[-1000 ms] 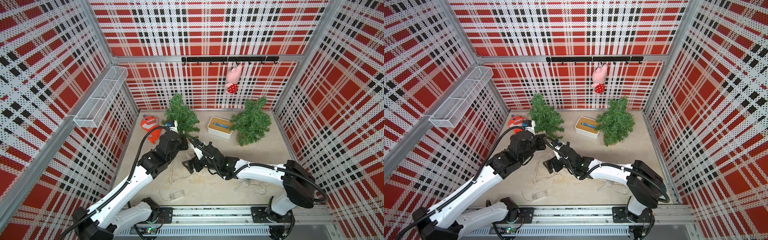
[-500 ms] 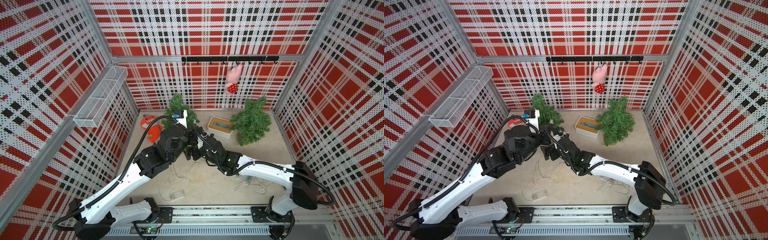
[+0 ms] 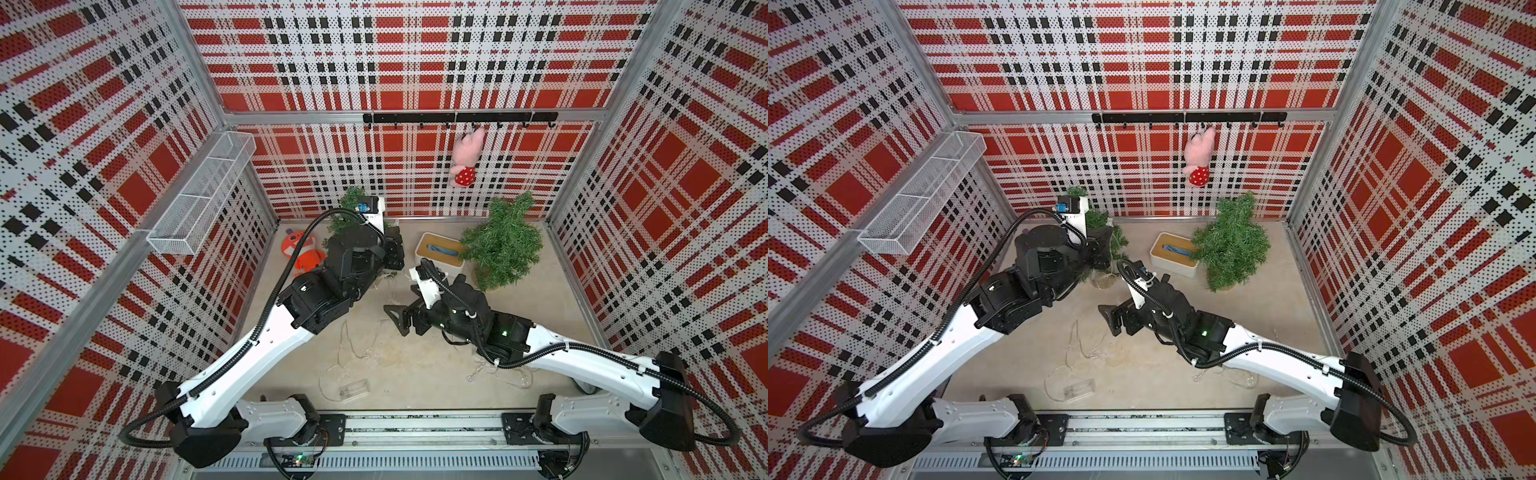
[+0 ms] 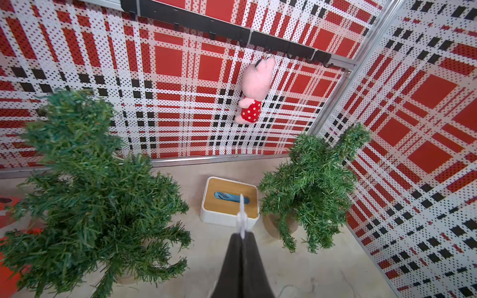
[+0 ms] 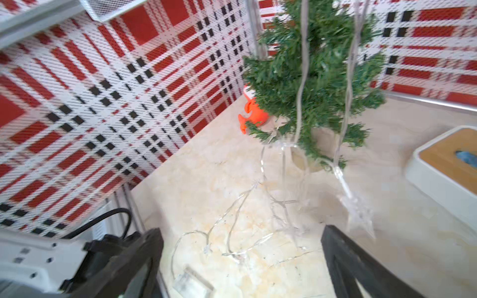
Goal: Wrap string light around the christmas tree
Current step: Pick up the light string from the center of the board.
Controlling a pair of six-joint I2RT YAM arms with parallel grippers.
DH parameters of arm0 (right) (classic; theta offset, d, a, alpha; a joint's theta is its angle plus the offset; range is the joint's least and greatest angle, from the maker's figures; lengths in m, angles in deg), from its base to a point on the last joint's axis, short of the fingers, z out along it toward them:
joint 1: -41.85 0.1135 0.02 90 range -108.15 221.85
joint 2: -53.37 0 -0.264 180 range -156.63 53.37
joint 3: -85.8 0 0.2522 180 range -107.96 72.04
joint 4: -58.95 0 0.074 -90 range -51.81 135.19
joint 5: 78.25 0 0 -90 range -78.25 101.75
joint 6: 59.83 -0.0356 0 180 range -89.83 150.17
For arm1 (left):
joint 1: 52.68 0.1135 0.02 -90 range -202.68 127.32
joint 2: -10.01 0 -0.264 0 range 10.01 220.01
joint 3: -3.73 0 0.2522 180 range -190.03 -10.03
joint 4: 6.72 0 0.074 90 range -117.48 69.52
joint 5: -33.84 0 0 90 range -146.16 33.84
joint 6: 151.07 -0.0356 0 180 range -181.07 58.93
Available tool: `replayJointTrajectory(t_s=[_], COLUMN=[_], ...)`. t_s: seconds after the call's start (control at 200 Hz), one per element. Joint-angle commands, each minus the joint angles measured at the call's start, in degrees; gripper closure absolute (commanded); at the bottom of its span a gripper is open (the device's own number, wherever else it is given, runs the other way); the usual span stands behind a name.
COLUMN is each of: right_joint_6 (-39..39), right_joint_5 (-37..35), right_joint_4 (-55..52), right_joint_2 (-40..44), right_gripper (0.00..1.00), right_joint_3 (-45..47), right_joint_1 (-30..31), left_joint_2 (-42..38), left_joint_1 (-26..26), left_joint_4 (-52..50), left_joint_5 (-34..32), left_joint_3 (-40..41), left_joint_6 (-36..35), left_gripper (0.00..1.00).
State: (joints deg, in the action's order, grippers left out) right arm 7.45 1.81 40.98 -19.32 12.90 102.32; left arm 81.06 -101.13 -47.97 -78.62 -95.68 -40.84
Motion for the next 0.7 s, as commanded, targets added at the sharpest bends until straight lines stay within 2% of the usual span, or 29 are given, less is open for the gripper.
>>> replayJointTrajectory(t_s=[0.0, 0.14, 0.225, 0.376, 0.416, 0.496, 0.571, 0.651, 0.697], right_joint_6=[5.0, 4.5, 5.9, 7.9, 8.6, 10.2, 11.4, 12.2, 12.3], right_joint_5=[-7.5, -13.4, -13.2, -13.8, -13.9, -11.8, -8.8, -6.1, -5.4], right_joint_4=[3.0, 5.0, 10.3, 10.5, 11.6, 13.4, 13.2, 11.1, 9.2], right_joint_2=[-3.7, -8.6, -9.5, -13.7, -14.0, -13.4, -11.9, -10.1, -9.2], right_gripper=[0.00, 0.02, 0.04, 0.15, 0.22, 0.43, 0.61, 0.77, 0.88], right_joint_3=[-3.4, -8.1, -7.1, -10.4, -10.6, -11.2, -12.2, -13.9, -15.2], right_joint_1=[-2.3, -4.6, -4.7, -4.8, -4.8, -4.9, -5.0, -5.3, -5.6], left_joint_2=[0.1, -0.1, -0.2, 0.3, 0.5, 0.5, 0.1, -1.4, -2.9], left_joint_1=[-1.2, -2.1, -2.4, -2.8, -2.9, -2.9, -2.8, -2.3, -1.4], left_joint_4=[0.5, 0.9, 1.4, 2.6, 3.2, 3.7, 3.9, 4.0, 4.4], left_joint_5=[2.0, 2.9, 3.9, 6.3, 7.0, 7.7, 7.8, 7.8, 8.7], left_joint_3=[-2.4, -3.6, -4.0, -5.0, -5.3, -6.1, -6.6, -6.2, -5.4], left_joint_6=[-2.2, -2.4, -2.2, -2.6, -2.8, -3.5, -4.5, -5.2, -5.4], left_gripper=[1.00, 1.00, 1.00, 1.00, 1.00, 1.00, 0.95, 0.83, 0.70])
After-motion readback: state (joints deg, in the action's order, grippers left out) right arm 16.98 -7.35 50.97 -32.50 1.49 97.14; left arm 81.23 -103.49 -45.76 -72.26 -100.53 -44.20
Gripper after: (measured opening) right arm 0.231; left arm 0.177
